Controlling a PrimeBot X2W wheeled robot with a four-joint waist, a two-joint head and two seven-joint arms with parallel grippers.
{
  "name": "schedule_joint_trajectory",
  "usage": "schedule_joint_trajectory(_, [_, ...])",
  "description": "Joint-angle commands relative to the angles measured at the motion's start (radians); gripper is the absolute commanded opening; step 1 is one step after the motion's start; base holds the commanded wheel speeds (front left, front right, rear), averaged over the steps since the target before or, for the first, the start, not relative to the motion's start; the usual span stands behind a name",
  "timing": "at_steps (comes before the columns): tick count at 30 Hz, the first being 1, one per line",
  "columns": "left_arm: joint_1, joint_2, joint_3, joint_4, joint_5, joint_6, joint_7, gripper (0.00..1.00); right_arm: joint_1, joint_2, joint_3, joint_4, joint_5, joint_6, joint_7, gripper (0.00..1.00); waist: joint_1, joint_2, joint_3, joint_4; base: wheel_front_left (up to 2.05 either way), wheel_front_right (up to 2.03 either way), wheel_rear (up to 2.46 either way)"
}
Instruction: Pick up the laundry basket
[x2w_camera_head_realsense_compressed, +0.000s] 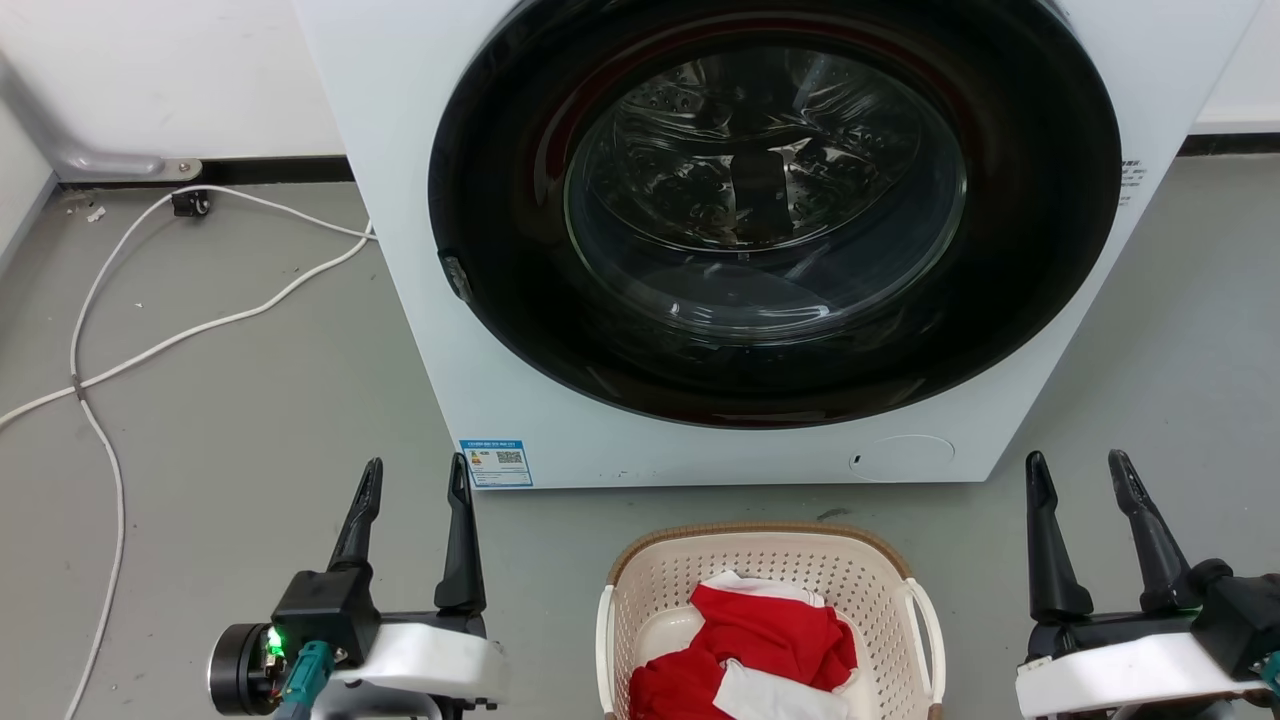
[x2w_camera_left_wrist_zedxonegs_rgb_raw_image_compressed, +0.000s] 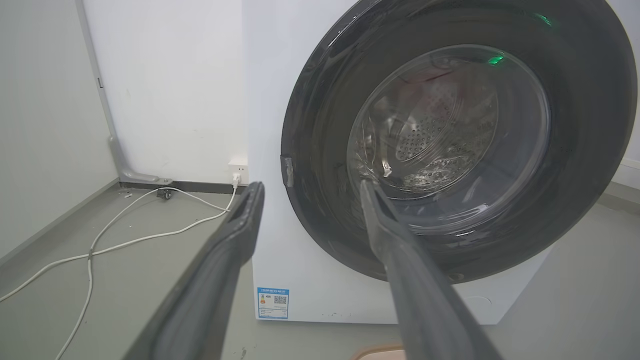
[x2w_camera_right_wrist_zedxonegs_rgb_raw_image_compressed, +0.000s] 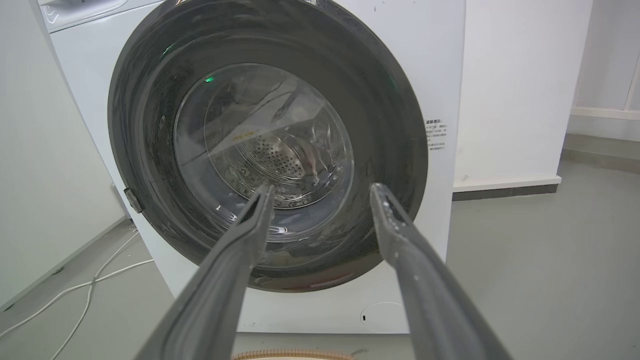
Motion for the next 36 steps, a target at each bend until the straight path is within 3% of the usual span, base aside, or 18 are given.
schedule_joint_trajectory(1, [0.011, 0.004, -0.003, -0.009, 0.025, 0.004, -0.010, 1.00, 0.007, -0.004, 0.000, -0.010, -0.024, 0.000, -0.008, 1.00, 0.0000, 0.0000, 0.000, 0.000, 0.00, 0.00, 0.00])
schedule_joint_trajectory(17, [0.022, -0.004, -0.001, 0.000, 0.144, -0.003, -0.042, 1.00, 0.024, -0.005, 0.012, -0.021, -0.105, 0.000, -0.041, 1.00, 0.0000, 0.0000, 0.002, 0.000, 0.00, 0.00, 0.00])
schedule_joint_trajectory(36, [0.027, -0.008, 0.011, 0.027, 0.135, -0.006, -0.042, 1.00, 0.026, -0.005, 0.008, 0.010, -0.077, 0.000, -0.041, 1.00, 0.0000, 0.0000, 0.004, 0.000, 0.00, 0.00, 0.00])
